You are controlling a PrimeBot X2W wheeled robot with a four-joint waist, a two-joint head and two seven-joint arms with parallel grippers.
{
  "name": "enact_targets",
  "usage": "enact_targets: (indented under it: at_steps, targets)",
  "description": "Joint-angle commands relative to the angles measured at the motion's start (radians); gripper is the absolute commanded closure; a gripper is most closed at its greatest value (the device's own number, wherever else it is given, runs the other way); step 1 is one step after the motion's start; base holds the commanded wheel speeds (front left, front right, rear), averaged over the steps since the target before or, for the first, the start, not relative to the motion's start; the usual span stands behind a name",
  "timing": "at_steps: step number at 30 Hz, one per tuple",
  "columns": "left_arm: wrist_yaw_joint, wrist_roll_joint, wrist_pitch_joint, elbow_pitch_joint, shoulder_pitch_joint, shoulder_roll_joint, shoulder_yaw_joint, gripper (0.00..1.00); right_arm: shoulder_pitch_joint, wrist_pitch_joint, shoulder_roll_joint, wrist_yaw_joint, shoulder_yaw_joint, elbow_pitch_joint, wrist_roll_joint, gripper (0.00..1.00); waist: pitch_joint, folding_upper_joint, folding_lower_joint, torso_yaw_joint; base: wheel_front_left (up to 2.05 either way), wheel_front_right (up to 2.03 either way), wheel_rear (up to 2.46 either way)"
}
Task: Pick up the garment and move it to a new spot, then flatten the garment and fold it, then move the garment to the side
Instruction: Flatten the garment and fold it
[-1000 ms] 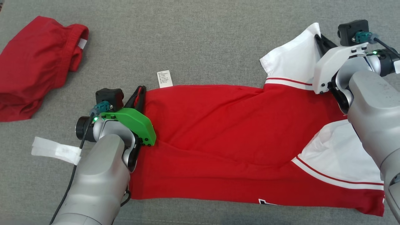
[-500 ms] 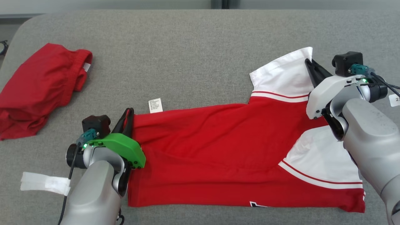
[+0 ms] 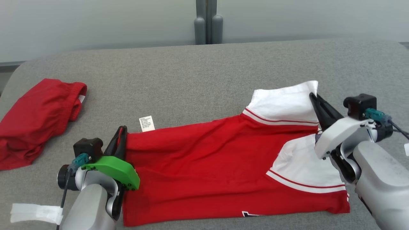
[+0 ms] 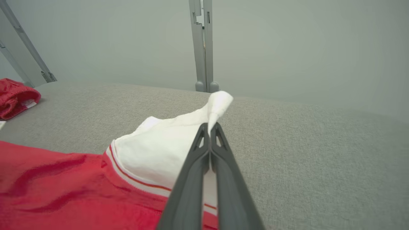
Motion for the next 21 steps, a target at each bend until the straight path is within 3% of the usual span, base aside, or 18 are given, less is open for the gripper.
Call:
enact_targets:
  at_steps: [1, 20, 21]
  targets:
    - [-0.007, 0.015, 0.0, -0.018, 0.038, 0.005, 0.012, 1.0, 0.066, -0.003, -0.003, -0.002, -0.017, -0.035, -0.009, 1.0, -0.038, 0.0, 0.0, -0.033, 0.0, 0.0, 0.0]
    - [-0.006, 0.046, 0.0, -0.133, 0.275, 0.014, 0.028, 1.0, 0.365, -0.003, 0.024, -0.002, -0.137, -0.189, -0.056, 1.0, -0.077, 0.0, 0.0, -0.058, 0.0, 0.0, 0.0]
    - [-0.006, 0.048, 0.0, -0.134, 0.284, 0.012, 0.036, 0.94, 0.372, -0.003, 0.027, -0.002, -0.144, -0.194, -0.061, 1.0, -0.077, 0.0, 0.0, -0.059, 0.0, 0.0, 0.0]
